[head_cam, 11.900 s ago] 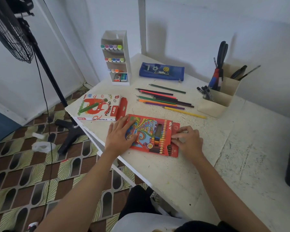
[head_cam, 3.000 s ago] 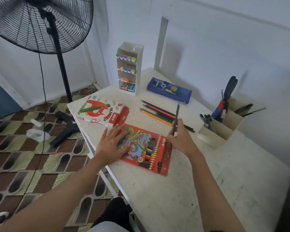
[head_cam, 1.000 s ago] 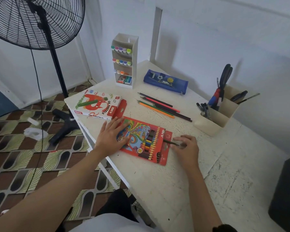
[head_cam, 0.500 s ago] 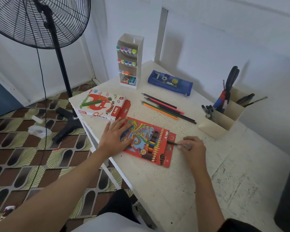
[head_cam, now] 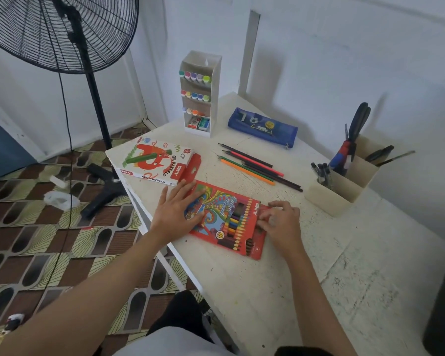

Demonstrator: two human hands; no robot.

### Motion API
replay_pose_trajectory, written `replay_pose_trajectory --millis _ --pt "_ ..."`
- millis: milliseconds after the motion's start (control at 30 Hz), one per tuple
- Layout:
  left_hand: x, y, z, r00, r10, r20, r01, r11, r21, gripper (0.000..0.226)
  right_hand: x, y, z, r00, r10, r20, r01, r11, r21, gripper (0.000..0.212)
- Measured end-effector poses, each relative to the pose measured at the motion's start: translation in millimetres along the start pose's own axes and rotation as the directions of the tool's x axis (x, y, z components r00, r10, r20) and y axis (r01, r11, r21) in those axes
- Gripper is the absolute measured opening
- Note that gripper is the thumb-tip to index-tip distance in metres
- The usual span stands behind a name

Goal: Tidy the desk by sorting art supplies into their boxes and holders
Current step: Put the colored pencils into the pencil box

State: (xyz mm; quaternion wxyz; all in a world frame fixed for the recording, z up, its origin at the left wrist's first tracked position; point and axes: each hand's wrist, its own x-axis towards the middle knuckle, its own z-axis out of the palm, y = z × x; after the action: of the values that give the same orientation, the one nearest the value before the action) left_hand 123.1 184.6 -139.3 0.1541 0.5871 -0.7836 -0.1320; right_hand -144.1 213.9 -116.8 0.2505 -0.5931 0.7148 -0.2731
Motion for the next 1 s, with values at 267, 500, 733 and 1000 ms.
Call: replay_pose_trajectory --millis 267,500,733,1000 --pt "-1.4 4.3 -1.6 0.998 -0.036 -0.045 0.036 0.999 0.0 0.076 37.0 -3.0 -30.2 0.998 -0.055 -0.038 0.057 0.997 0.043 0.004" --pt "-1.4 2.9 -2.1 0.998 -0.035 -0.057 0.034 0.999 -0.015 0.073 96.3 -12.7 -28.6 0.988 -0.126 -0.093 0.12 0.99 -0.073 0.016" --pt "-0.4 1.4 -0.6 0.998 -0.038 -0.043 0.038 0.999 0.001 0.072 134.0 -19.6 -4.4 0.979 -0.121 -0.165 0.089 0.978 -0.186 0.028" --pt "-0.4 1.5 -0.4 0.998 -0.03 -0.059 0.029 0.999 -0.02 0.069 152.7 -31.9 10.8 0.986 -0.035 -0.166 -0.001 0.978 -0.21 0.014"
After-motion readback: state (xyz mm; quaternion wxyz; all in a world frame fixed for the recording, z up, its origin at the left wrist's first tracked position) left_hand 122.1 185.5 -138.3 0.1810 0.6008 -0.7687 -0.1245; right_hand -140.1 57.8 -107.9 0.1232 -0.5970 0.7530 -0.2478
